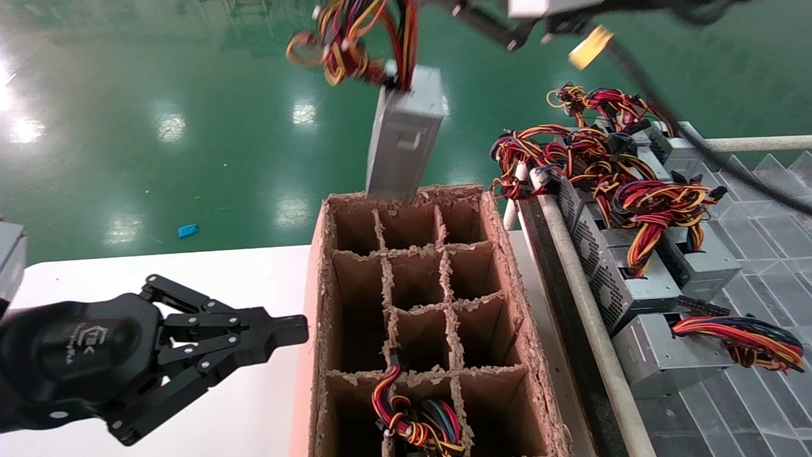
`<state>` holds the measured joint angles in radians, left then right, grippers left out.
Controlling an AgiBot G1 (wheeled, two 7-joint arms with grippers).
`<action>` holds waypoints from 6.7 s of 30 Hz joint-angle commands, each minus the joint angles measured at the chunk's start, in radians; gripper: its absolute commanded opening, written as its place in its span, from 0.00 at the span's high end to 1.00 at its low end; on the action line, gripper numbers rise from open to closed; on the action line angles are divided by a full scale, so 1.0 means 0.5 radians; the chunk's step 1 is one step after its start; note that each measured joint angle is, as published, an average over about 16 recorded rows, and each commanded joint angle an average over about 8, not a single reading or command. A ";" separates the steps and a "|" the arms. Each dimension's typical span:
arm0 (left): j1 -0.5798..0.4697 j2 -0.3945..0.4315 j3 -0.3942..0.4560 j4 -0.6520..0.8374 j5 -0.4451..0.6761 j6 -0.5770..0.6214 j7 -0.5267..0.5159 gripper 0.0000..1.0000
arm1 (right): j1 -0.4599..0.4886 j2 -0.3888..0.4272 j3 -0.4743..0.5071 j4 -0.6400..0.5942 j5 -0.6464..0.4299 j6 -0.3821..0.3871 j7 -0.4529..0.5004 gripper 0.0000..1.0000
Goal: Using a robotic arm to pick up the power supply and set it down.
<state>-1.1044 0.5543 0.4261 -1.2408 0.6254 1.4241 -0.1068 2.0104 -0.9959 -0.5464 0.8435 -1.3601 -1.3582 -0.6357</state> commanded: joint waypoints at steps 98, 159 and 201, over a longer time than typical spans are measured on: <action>0.000 0.000 0.000 0.000 0.000 0.000 0.000 1.00 | -0.330 0.673 0.054 -0.831 -0.269 0.589 -0.456 1.00; 0.000 0.000 0.000 0.000 0.000 0.000 0.000 1.00 | 0.043 0.632 -0.009 -1.320 -0.319 0.087 -0.087 0.00; 0.000 0.000 0.000 0.000 0.000 0.000 0.000 0.00 | -0.975 0.735 0.370 -0.226 0.662 -0.275 0.805 0.00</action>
<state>-1.1044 0.5542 0.4263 -1.2408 0.6253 1.4241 -0.1067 1.5233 -0.6282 -0.3616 0.7300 -1.0292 -1.4955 -0.2332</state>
